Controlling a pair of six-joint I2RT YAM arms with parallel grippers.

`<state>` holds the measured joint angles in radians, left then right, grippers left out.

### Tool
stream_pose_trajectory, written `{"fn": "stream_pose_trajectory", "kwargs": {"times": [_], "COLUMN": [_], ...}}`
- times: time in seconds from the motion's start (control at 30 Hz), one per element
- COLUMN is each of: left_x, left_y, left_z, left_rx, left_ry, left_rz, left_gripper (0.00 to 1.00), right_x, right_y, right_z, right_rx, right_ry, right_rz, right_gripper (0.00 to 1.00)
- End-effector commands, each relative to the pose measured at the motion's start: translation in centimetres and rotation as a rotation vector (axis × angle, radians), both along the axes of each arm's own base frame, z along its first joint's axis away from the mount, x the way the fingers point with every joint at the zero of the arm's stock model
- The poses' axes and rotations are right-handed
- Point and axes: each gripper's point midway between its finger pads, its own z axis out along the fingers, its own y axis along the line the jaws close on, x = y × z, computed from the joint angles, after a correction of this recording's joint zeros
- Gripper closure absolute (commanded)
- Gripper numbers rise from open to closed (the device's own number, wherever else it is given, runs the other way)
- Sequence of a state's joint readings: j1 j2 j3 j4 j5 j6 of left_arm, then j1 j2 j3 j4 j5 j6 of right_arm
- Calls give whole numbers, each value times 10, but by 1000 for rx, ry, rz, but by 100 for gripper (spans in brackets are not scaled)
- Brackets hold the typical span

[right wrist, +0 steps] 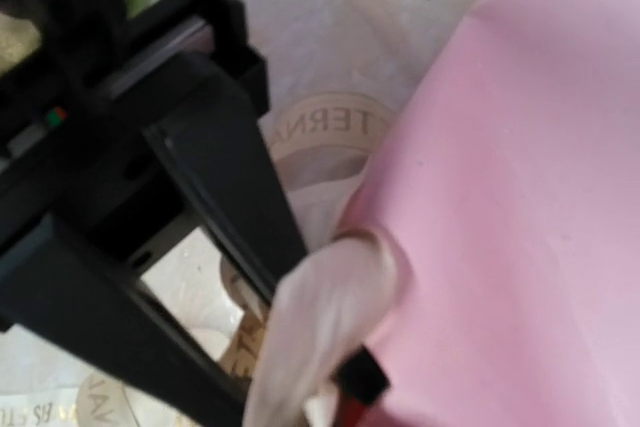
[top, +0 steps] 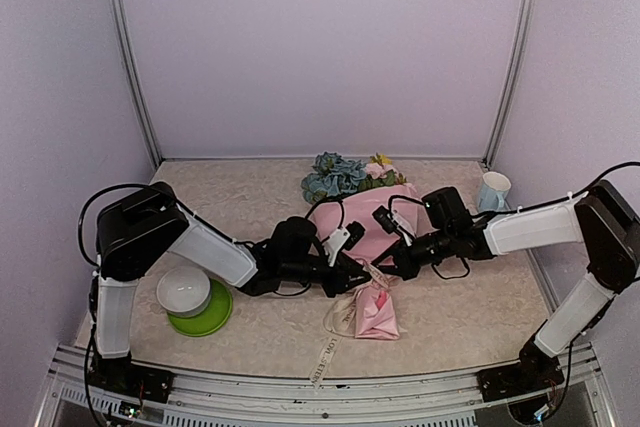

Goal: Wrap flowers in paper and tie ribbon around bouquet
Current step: Cross the half-tied ribbon over the folded bouquet.

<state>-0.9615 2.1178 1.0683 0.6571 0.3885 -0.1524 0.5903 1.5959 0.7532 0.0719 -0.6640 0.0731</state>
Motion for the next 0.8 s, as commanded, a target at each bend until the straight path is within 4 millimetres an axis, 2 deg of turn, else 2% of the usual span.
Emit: {"fn": "stream_pose_trajectory", "kwargs": {"times": [0.0, 0.2, 0.33, 0.43, 0.5, 0.57, 0.67, 0.77], "left_x": [-4, -11, -17, -21, -12, 5, 22, 18], "left_y": [7, 15, 23, 40, 56, 75, 102, 119], "left_z": [14, 29, 40, 47, 50, 43, 22, 2], "left_rx": [-21, -15, -28, -30, -2, 73, 210, 281], "left_ry": [-56, -107, -101, -86, -90, -102, -86, -49], "left_rz": [-5, -32, -67, -71, -15, 82, 182, 181], "left_gripper": [74, 66, 61, 59, 58, 58, 56, 44], "right_x": [4, 7, 11, 13, 13, 12, 11, 11], "right_y": [-7, -10, -14, -18, -20, -21, -20, -20], "right_z": [10, 14, 11, 10, 10, 11, 13, 13], "right_rx": [-1, -9, -34, -51, -58, -58, -51, -51], "right_ry": [-25, -52, -50, -54, -55, -59, -58, -57], "right_rz": [-43, -76, -106, -128, -136, -136, -128, -130], "right_gripper": [100, 100, 100, 100, 100, 100, 100, 100]}}
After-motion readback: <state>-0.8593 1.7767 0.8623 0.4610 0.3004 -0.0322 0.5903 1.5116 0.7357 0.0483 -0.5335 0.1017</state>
